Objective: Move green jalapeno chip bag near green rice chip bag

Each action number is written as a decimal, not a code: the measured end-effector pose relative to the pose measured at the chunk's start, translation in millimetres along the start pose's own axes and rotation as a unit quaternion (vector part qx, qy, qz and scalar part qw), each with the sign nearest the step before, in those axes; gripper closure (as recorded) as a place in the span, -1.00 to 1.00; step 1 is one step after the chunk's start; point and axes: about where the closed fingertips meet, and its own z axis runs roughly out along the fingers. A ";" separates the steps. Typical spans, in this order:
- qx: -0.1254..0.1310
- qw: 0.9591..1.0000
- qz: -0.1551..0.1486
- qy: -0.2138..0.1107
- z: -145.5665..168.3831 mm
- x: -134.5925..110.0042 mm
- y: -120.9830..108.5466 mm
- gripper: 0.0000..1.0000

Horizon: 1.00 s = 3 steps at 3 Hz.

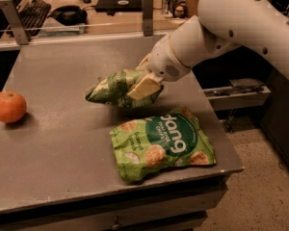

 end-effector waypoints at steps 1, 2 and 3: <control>-0.021 1.000 0.008 0.009 -7.0 8.5 21.0 0.20; -0.029 0.999 0.010 0.016 -13.0 12.6 28.7 -0.26; -0.032 0.999 0.009 0.021 -17.6 15.3 31.6 -0.73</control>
Offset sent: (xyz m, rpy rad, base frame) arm -0.0378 -0.0255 -0.0048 -0.0412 0.0797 0.0165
